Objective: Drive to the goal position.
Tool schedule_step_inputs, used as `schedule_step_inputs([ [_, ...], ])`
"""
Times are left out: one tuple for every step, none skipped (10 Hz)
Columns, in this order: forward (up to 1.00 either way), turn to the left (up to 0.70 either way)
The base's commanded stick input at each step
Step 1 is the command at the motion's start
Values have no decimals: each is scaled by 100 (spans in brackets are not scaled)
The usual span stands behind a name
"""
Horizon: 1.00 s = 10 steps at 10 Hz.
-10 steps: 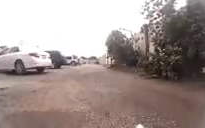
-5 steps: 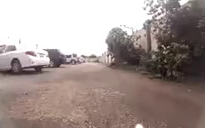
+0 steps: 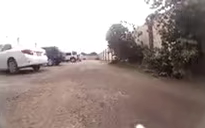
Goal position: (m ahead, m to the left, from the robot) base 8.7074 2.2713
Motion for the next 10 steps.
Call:
schedule_step_inputs([
  [50,0],
  [50,0],
  [50,0],
  [50,0],
  [50,0],
  [50,0],
  [50,0],
  [50,0],
  [50,0],
  [50,0],
])
